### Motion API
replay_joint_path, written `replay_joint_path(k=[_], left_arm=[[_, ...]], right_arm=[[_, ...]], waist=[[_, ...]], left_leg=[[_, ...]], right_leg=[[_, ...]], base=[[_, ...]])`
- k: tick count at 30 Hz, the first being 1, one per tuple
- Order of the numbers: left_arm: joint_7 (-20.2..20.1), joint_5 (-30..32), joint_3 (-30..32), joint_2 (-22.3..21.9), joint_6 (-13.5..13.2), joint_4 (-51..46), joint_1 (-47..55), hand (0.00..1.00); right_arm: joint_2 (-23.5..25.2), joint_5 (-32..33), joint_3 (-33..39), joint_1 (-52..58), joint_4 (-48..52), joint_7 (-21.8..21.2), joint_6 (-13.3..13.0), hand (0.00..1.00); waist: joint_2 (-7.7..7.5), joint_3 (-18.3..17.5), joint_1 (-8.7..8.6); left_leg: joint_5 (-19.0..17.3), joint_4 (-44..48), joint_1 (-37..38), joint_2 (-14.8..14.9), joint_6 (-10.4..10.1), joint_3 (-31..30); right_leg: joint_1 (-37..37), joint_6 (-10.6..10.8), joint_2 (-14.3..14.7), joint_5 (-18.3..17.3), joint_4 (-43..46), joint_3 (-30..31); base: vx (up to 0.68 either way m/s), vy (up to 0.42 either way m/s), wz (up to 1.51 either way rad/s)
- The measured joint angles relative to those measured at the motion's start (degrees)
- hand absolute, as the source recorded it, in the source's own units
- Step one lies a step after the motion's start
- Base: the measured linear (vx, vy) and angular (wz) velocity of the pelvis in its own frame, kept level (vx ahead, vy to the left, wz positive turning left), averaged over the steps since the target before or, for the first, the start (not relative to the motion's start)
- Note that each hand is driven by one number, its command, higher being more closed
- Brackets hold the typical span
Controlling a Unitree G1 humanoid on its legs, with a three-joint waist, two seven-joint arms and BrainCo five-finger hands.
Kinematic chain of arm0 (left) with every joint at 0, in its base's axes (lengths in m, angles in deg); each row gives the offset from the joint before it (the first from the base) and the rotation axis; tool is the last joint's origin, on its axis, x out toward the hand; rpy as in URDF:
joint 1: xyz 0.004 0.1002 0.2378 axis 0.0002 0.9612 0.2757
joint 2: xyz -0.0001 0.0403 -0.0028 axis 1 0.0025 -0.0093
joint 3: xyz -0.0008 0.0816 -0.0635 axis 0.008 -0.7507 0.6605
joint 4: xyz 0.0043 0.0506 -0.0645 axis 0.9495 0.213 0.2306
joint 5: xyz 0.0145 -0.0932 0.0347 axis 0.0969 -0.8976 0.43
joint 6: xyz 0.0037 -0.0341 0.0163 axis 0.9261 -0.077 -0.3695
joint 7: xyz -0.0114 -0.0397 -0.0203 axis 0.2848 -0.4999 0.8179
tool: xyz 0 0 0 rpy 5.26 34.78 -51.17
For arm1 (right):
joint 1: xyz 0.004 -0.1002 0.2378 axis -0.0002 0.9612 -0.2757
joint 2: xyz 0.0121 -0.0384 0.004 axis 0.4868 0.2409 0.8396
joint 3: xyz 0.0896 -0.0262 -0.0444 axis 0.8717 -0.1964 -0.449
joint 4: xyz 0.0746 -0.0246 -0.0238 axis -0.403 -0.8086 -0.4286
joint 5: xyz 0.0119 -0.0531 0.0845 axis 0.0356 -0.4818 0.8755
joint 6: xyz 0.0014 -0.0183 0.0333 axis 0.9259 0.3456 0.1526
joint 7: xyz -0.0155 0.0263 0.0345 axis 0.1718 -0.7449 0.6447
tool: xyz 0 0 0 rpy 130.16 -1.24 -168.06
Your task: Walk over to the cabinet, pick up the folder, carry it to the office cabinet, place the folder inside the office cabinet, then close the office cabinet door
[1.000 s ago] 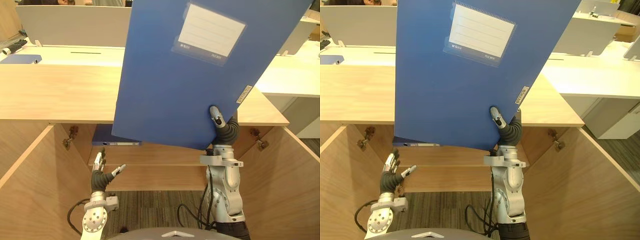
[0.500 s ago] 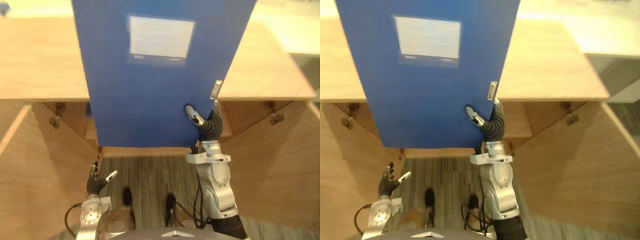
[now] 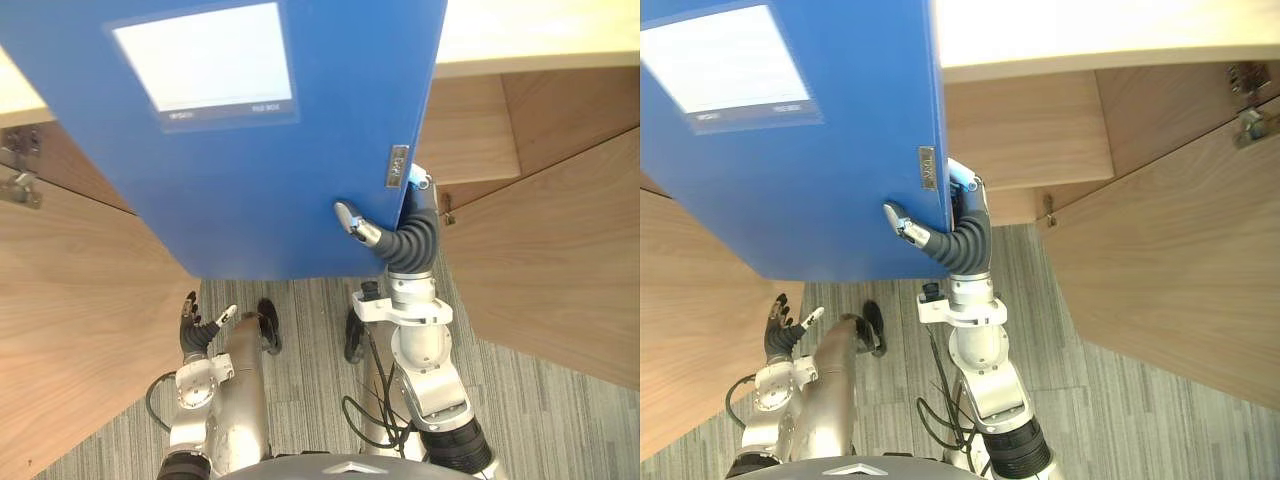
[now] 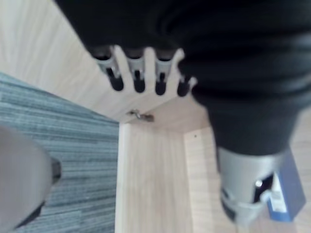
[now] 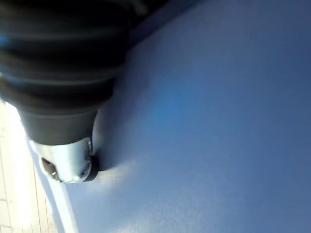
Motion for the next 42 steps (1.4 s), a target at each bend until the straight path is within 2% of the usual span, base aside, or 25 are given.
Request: replay_joint_path(k=[3, 6, 7, 14, 23, 25, 28, 30, 36, 38, 42], left_arm=[[0.34, 0.02, 0.2, -1.08, 0.0, -0.02, -1.94, 0.0], [0.9, 0.06, 0.13, -1.6, 0.02, -0.22, -3.09, 0.0], [1.13, 0.09, 0.2, -1.61, 0.01, -0.4, -4.34, 0.0], [1.17, 0.11, 1.02, -1.57, 0.12, -0.33, -7.94, 0.0], [1.2, 0.11, 2.6, -1.33, 0.04, 0.03, -9.29, 0.0], [1.2, 0.11, 2.95, -1.12, -0.21, -0.02, -9.61, 0.0], [1.2, 0.11, 3.37, -0.1, -0.59, -0.2, -9.88, 0.0], [1.17, 0.11, 3.28, 0.54, -0.47, 0.26, -10.35, 0.0], [1.17, 0.1, 3.26, 0.73, -0.47, 0.38, -10.71, 0.0], [1.12, 0.06, 3.31, 0.76, -0.47, 0.31, -10.71, 0.0], [0.94, 0.02, 3.34, 0.8, -0.47, 0.0, -10.8, 0.0]], right_arm=[[0.28, -2.6, 0.19, -2.22, 0.0, 1.02, -0.07, 1.0], [0.33, -3.39, 0.43, -3.13, -0.01, 1.99, -0.12, 1.0], [0.28, -4.77, 0.78, -4.07, -0.12, 2.93, -0.12, 1.0], [-0.02, -7.48, 2.93, -7.31, -4.79, 3.07, -1.75, 1.0], [-0.94, -9.14, 4.21, -7.59, -13.15, 3.05, -1.77, 1.0], [0.46, -8.64, 7.98, -7.98, -17.98, 4.56, 2.93, 1.0], [-0.26, -8.05, 12.13, -7.83, -23.7, 5.66, 6.86, 1.0], [-0.29, -7.91, 12.88, -7.11, -24.93, 5.76, 7.62, 1.0], [0.5, -0.9, 14.04, -7.7, -25.05, 5.48, 7.93, 1.0], [0.57, 4.79, 14.91, -7.9, -25.05, 5.2, 7.22, 1.0], [0.69, 11.83, 17.15, -8.79, -25.05, 4.51, 6.57, 1.0]], waist=[[1.07, 1.26, 0.83], [1.24, 2.15, 1.03], [1.41, 3.48, 1.17], [1.62, 6.07, 1.22], [1.62, 6.18, 1.56], [1.62, 6.18, 1.62], [1.61, 6.18, 1.72], [1.6, 6.19, 1.57], [1.6, 6.19, 1.5], [1.6, 6.18, 1.59], [1.6, 6.15, 1.6]], left_leg=[[-2.54, 4.96, -2.91, 1.24, 0.06, 0.13], [-3.51, 7.59, -5.06, 1.33, 0.16, 0.12], [-4.21, 10.38, -8.34, 1.81, 0.2, -0.2], [-4.64, 14.88, -15.01, 2.22, -0.07, -1.47], [-4.38, 16.21, -17.22, 2.24, -0.15, -1.79], [-4.57, 17.14, -17.99, 2.43, -0.03, -2.05], [-5.32, 19.58, -19.6, 3.04, 0.64, -2.15], [-5.81, 20.79, -20.0, 3.22, 0.62, -2.24], [-6.58, 22.18, -20.08, 3.62, 0.63, -2.41], [-6.75, 22.17, -20.28, 3.62, 0.21, -2.66], [-6.59, 22.17, -20.75, 3.61, 0.09, -3.06]], right_leg=[[-3.29, 0.03, 0.58, -1.85, 4.52, 1.13], [-5.95, 0.4, 0.58, -2.95, 7.8, 2.05], [-9.37, 0.19, 0.72, -3.64, 10.64, 2.31], [-15.67, 0.16, 0.85, -4.05, 15.42, 2.39], [-17.91, 0.02, 0.85, -4.07, 16.92, 2.45], [-18.55, 0.0, 0.9, -4.28, 17.77, 2.37], [-20.06, -0.1, 0.95, -4.93, 19.86, 2.45], [-20.56, -0.06, 1.08, -5.34, 20.98, 2.58], [-20.78, -0.2, 1.35, -6.09, 22.52, 2.79], [-20.88, -0.42, 1.35, -6.23, 22.62, 2.64], [-21.18, -0.7, 1.37, -6.37, 22.75, 2.38]], base=[[-0.03, 0.009, -0.15], [-0.07, -0.007, -0.05], [-0.11, -0.037, -0.04], [-0.11, -0.059, 0.02], [-0.09, -0.066, 0.01], [-0.08, -0.061, 0.01], [-0.06, -0.03, -0.05], [-0.05, -0.023, -0.08], [-0.06, -0.047, -0.01], [-0.06, -0.05, 0.03], [-0.04, -0.04, 0.02]])
